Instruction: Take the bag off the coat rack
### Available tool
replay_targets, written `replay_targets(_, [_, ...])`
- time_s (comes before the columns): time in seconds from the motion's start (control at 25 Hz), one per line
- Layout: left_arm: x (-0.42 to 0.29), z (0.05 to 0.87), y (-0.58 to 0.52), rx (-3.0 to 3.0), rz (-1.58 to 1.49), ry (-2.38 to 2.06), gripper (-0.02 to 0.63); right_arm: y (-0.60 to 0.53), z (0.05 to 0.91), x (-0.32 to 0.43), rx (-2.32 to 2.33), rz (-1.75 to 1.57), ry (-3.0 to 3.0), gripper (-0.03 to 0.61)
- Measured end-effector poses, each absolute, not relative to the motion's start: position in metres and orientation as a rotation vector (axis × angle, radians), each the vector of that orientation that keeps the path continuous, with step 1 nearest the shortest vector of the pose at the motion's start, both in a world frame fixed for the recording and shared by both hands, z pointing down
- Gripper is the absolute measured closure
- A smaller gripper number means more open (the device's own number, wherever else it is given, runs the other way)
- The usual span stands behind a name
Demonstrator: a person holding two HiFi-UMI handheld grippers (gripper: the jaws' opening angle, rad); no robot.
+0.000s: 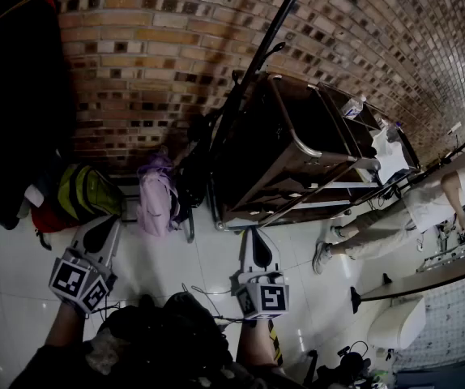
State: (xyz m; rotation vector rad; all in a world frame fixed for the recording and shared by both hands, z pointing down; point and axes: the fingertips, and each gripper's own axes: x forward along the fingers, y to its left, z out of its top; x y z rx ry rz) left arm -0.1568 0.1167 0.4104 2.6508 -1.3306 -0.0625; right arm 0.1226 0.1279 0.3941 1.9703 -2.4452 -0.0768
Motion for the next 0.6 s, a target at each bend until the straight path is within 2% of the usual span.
replay_targets(0.36, [-0.176,0.411,0.091,2.639,-0.063,-1.351,0.574,0.095,0.400,0.118,2.033,-0.049,-2.437,0.577])
replay_targets(0.6, [-0.191,0.419,0.068,2.607,-0.055,-1.417,0.574,0.050,0.404,0.103,1.967,-0.057,-2.478,0.531])
